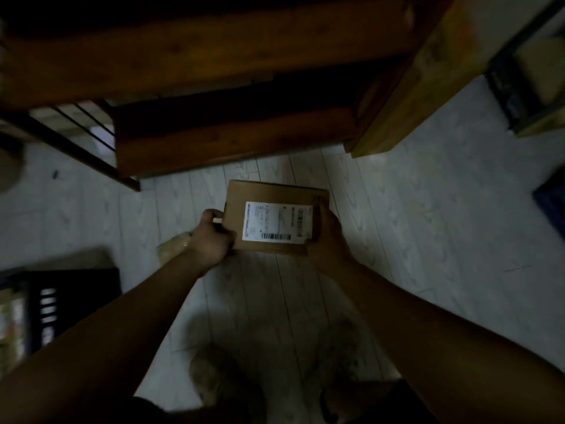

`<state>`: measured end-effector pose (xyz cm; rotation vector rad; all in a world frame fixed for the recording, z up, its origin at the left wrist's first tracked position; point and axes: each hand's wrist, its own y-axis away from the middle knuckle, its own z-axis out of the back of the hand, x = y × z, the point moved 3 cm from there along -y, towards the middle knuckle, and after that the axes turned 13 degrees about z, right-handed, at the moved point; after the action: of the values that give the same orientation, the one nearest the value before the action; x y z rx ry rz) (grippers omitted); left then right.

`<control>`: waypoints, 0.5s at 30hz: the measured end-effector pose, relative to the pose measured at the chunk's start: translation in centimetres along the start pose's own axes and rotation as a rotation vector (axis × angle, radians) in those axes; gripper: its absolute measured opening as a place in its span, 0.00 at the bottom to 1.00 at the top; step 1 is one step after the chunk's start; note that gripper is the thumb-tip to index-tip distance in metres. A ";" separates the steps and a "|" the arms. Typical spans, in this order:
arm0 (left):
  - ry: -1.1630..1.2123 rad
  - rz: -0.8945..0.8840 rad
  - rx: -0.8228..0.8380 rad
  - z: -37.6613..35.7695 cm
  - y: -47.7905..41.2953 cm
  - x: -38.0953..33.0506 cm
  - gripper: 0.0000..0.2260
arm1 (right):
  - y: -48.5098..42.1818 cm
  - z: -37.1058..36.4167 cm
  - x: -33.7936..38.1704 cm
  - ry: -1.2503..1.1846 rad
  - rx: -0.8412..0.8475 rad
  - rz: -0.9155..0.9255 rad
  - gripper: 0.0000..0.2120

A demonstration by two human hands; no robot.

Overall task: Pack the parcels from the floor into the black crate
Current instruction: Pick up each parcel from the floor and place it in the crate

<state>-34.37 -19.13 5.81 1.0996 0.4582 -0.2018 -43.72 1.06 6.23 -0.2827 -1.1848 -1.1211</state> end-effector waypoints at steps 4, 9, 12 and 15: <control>0.075 -0.016 0.027 6.9 13.0 -3.6 0.19 | 6.7 4.9 12.5 0.023 0.009 0.033 0.37; 0.091 -0.070 0.014 14.5 26.7 -6.3 0.19 | 15.1 9.3 25.2 0.016 0.027 0.103 0.39; 0.098 -0.135 -0.030 17.8 33.2 -7.3 0.18 | 18.8 10.8 30.9 0.013 0.013 0.200 0.36; 0.125 -0.215 -0.132 20.0 38.7 -7.3 0.18 | 22.1 11.5 34.8 0.074 0.003 0.284 0.35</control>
<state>-21.08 -20.15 47.99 0.9362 0.6932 -0.2887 -34.49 0.61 47.96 -0.3914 -1.0442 -0.8741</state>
